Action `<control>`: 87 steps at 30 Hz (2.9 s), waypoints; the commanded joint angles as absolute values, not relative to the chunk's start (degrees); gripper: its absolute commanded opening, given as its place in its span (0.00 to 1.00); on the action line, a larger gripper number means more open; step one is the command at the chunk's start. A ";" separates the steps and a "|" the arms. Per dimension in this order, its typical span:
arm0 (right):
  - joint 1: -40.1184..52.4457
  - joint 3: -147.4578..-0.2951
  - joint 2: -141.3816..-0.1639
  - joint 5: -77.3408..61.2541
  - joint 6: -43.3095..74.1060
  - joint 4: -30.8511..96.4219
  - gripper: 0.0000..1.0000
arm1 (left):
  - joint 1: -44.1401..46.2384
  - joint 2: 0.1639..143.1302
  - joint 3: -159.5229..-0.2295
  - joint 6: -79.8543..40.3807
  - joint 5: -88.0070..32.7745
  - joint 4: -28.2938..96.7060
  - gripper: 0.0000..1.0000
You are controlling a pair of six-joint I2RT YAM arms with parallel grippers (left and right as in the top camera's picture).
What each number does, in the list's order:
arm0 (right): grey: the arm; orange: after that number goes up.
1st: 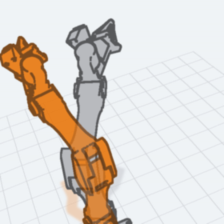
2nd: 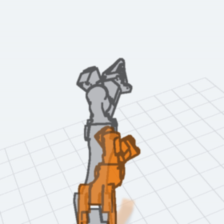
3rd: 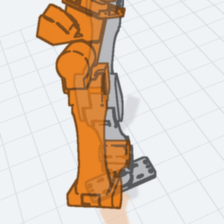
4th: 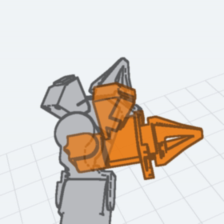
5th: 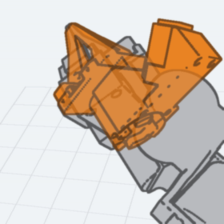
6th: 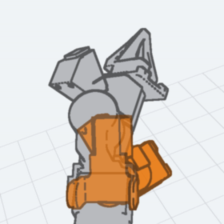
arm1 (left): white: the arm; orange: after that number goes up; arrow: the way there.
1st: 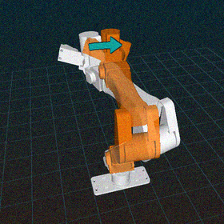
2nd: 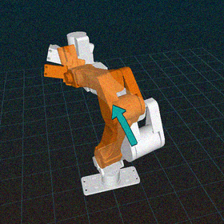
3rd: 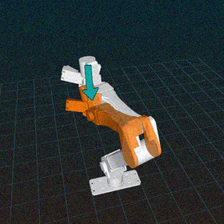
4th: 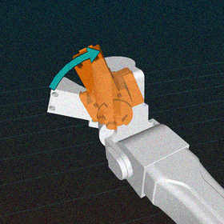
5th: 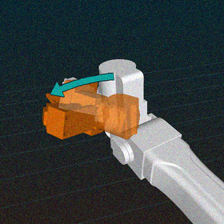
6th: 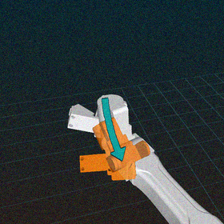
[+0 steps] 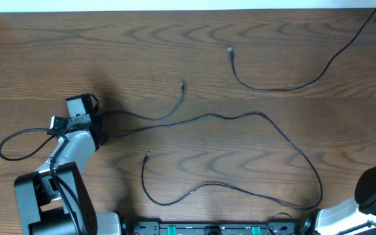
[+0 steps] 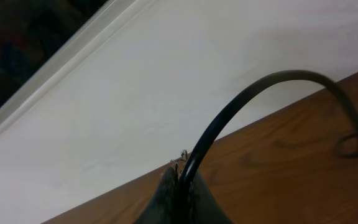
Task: Untangle cables
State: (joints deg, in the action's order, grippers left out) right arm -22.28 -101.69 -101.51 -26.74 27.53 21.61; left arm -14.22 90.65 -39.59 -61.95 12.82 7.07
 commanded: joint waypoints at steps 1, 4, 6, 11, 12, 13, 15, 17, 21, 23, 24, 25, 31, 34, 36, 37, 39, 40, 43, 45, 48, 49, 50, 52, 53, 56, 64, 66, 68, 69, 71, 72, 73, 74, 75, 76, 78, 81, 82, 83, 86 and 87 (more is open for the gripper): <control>-22.17 -103.35 -101.27 -25.65 23.55 21.45 0.01 | -14.55 90.96 -39.22 -60.62 13.50 7.31 0.07; -22.15 -103.35 -101.27 -25.63 19.86 21.34 0.01 | -14.55 90.96 -39.22 -60.62 11.31 7.46 0.08; -21.89 -103.35 -101.27 -25.58 17.15 21.43 0.01 | -14.55 90.96 -39.22 -60.62 10.50 7.51 0.08; -22.37 -103.35 -101.27 -17.15 9.47 18.59 0.01 | -14.55 90.96 -39.22 -60.38 10.50 7.90 0.07; -22.55 -103.35 -101.27 -14.76 5.98 17.39 0.01 | -14.55 90.96 -39.22 -59.79 10.50 7.95 0.08; -22.65 -103.35 -101.27 -13.19 3.22 16.51 0.01 | -14.55 90.96 -39.22 -58.78 10.50 7.99 0.08; -22.90 -103.35 -101.27 -5.54 -5.89 13.04 0.01 | -14.55 90.96 -39.22 -58.02 10.52 8.75 0.08; -22.94 -103.35 -101.27 1.98 -12.62 9.72 0.01 | -14.55 90.96 -39.22 -58.04 10.50 9.19 0.08; -23.35 -103.35 -101.27 12.32 -27.07 2.02 0.01 | -14.55 90.96 -39.22 -58.08 9.93 9.15 0.08; -24.14 -103.35 -101.27 14.20 -32.86 -1.93 0.01 | -14.55 90.96 -39.22 -58.08 9.45 9.17 0.07; -24.53 -103.35 -101.27 14.76 -34.48 -3.29 0.01 | -14.55 90.96 -39.22 -58.08 9.45 9.19 0.08; -25.58 -103.35 -101.27 15.51 -37.32 -5.43 0.01 | -14.55 90.96 -39.22 -58.08 9.45 9.19 0.08; -27.22 -103.33 -101.47 15.86 -38.39 1.17 0.01 | -14.48 90.96 -39.22 -58.08 9.43 9.19 0.08; -26.94 -103.33 -102.02 13.34 -38.39 7.62 0.01 | -14.39 90.96 -39.22 -58.08 9.02 9.19 0.08; -26.61 -103.33 -102.32 11.79 -38.41 12.16 0.01 | -14.39 90.96 -39.22 -58.08 7.49 9.19 0.07; -26.46 -103.31 -102.35 11.11 -38.41 15.11 0.01 | -14.39 90.96 -39.22 -58.08 7.03 9.17 0.07; -26.41 -103.28 -102.35 9.39 -38.39 18.46 0.01 | -14.39 90.96 -39.22 -58.08 6.83 9.15 0.07; -26.41 -103.28 -102.35 8.40 -38.37 19.81 0.01 | -14.39 90.96 -39.22 -58.08 6.83 9.15 0.07; -26.35 -103.28 -102.45 2.52 -38.20 26.35 0.01 | -14.39 90.96 -39.22 -58.08 6.68 9.19 0.07; -26.24 -103.28 -102.78 -1.10 -38.22 29.17 0.01 | -14.39 90.96 -39.22 -58.08 6.31 9.21 0.08; -25.89 -103.28 -104.27 -5.93 -38.15 33.93 0.22 | -14.39 90.96 -39.22 -58.08 5.04 9.19 0.08; -25.54 -103.28 -104.99 -6.22 -37.17 35.88 0.31 | -14.39 90.96 -39.22 -58.08 4.91 9.23 0.08; -25.36 -103.28 -105.47 -6.22 -35.18 37.21 0.29 | -14.39 90.96 -39.22 -58.06 4.91 9.39 0.08; -25.17 -103.28 -105.97 -6.17 -32.42 39.09 0.19 | -14.39 90.96 -39.22 -58.06 4.91 9.61 0.07; -25.15 -103.28 -106.06 -6.20 -31.38 39.64 0.20 | -14.39 90.96 -39.22 -58.08 4.91 9.65 0.07; -25.17 -103.28 -106.08 -6.44 -23.94 41.47 0.45 | -14.39 90.96 -39.22 -58.06 4.91 10.09 0.08; -24.64 -103.22 -106.08 -15.38 -19.88 56.82 0.49 | -14.39 90.96 -39.22 -58.06 4.91 10.46 0.08; -24.69 -101.21 -106.08 -13.80 -14.74 64.82 0.48 | -14.39 90.96 -39.22 -58.06 4.89 10.96 0.08; -24.71 -98.80 -106.08 -12.32 -11.44 65.84 0.50 | -14.39 90.96 -39.22 -58.06 4.91 11.53 0.07; -24.71 -97.36 -106.08 -11.62 -9.96 65.80 0.53 | -14.39 90.96 -39.22 -58.06 4.91 11.62 0.08; -24.71 -93.06 -106.08 -10.50 -7.90 64.71 0.63 | -14.39 90.96 -39.22 -57.82 4.89 11.75 0.08; -24.71 -91.02 -106.08 -10.39 -7.18 63.77 0.64 | -14.39 90.96 -39.22 -56.80 4.89 11.68 0.07; -24.75 -89.03 -106.08 -10.41 -6.35 62.78 0.64 | -14.39 90.96 -39.22 -55.72 4.89 11.64 0.08; -24.75 -87.15 -106.08 -10.41 -5.23 61.89 0.65 | -14.39 90.96 -39.22 -53.58 4.89 11.55 0.08; -24.75 -85.36 -106.08 -10.41 -3.86 60.97 0.66 | -14.39 90.96 -39.22 -51.77 4.86 11.53 0.08; -24.80 -83.37 -106.08 -10.41 -2.37 59.94 0.68 | -14.39 90.96 -39.22 -49.74 4.56 11.53 0.08; -25.06 -80.44 -106.08 -9.96 -0.78 58.26 0.72 | -14.39 90.96 -39.22 -45.01 2.72 11.33 0.08; -25.54 -76.71 -106.08 -5.74 1.39 56.01 0.77 | -14.37 90.96 -39.22 -37.34 -2.09 10.98 0.08; -25.71 -76.01 -106.08 -4.32 1.52 55.64 0.79 | -14.33 90.96 -39.22 -34.33 -4.54 10.79 0.08; -25.87 -75.50 -106.08 -2.90 1.58 55.51 0.80 | -14.33 90.96 -39.22 -31.48 -6.92 10.57 0.08; -26.39 -74.70 -106.08 2.13 1.69 56.07 0.83 | -13.93 90.96 -39.22 -25.89 -13.21 10.37 0.08; -26.48 -74.61 -106.08 3.20 1.69 56.23 0.83 | -13.67 90.96 -39.22 -25.56 -13.82 10.35 0.07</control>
State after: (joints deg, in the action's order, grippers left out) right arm -25.96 -75.07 -106.13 -3.16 -0.19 56.01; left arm -14.15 90.65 -39.59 -34.41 -6.17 10.15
